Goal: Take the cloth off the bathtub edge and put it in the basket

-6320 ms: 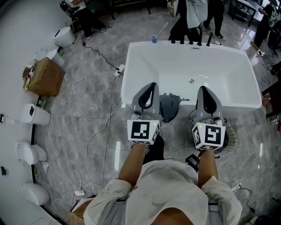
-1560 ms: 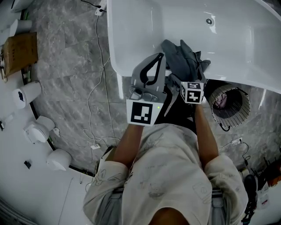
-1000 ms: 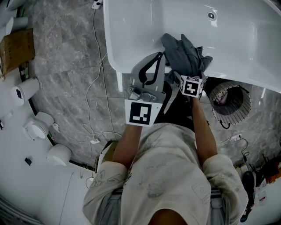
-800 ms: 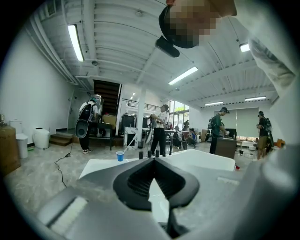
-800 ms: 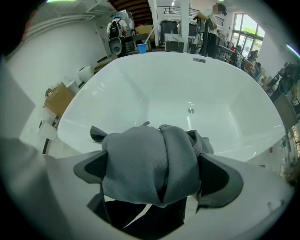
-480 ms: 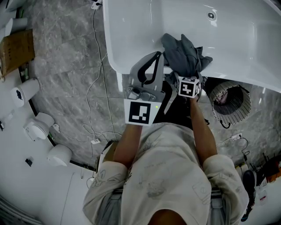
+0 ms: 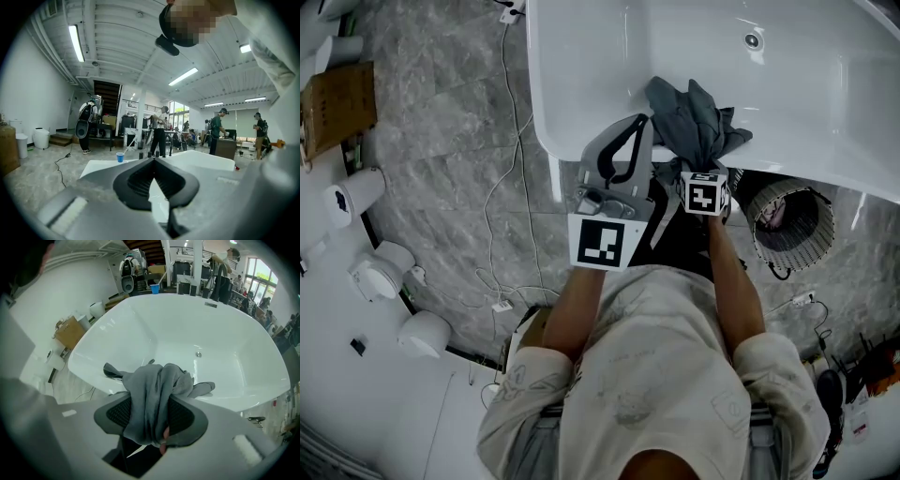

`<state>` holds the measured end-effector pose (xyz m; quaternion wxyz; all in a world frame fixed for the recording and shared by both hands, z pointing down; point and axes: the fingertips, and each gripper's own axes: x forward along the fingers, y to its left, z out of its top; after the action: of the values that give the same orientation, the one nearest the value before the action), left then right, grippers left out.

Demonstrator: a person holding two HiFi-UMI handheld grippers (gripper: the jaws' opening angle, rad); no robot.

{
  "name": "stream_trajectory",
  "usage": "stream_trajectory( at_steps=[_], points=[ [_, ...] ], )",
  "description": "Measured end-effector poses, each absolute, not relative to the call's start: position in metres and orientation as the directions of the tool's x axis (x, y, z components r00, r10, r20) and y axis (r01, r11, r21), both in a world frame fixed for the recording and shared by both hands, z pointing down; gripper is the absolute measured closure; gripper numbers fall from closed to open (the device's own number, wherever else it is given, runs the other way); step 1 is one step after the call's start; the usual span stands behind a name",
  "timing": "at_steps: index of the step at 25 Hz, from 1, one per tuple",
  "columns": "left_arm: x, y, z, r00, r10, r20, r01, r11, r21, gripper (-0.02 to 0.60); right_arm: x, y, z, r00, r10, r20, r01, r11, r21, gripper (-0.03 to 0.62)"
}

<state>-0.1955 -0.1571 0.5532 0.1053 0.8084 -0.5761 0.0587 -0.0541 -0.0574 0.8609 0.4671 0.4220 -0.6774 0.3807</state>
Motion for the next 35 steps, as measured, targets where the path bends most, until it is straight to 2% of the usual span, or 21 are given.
stream_trajectory(
  at_steps=[6, 20, 35],
  points=[
    [-0.194, -0.154, 0.55, 0.341, -0.914, 0.218, -0.94, -0.327, 0.098, 0.581, -0.054, -0.057, 0.85, -0.235, -0.221, 0.947, -0.927, 0.344, -0.15, 0.414],
    [-0.189, -0.142, 0.521, 0.335, -0.927, 0.168, -0.942, -0.326, 0.081, 0.581, -0.053, -0.064, 0.789, -0.288, -0.366, 0.885, -0.923, 0.353, -0.154, 0.418],
    [-0.184, -0.133, 0.464, 0.341, -0.938, 0.069, -0.94, -0.338, 0.045, 0.581, -0.051, -0.124, 0.647, -0.348, -0.637, 0.687, -0.922, 0.367, -0.127, 0.418]
  ],
)
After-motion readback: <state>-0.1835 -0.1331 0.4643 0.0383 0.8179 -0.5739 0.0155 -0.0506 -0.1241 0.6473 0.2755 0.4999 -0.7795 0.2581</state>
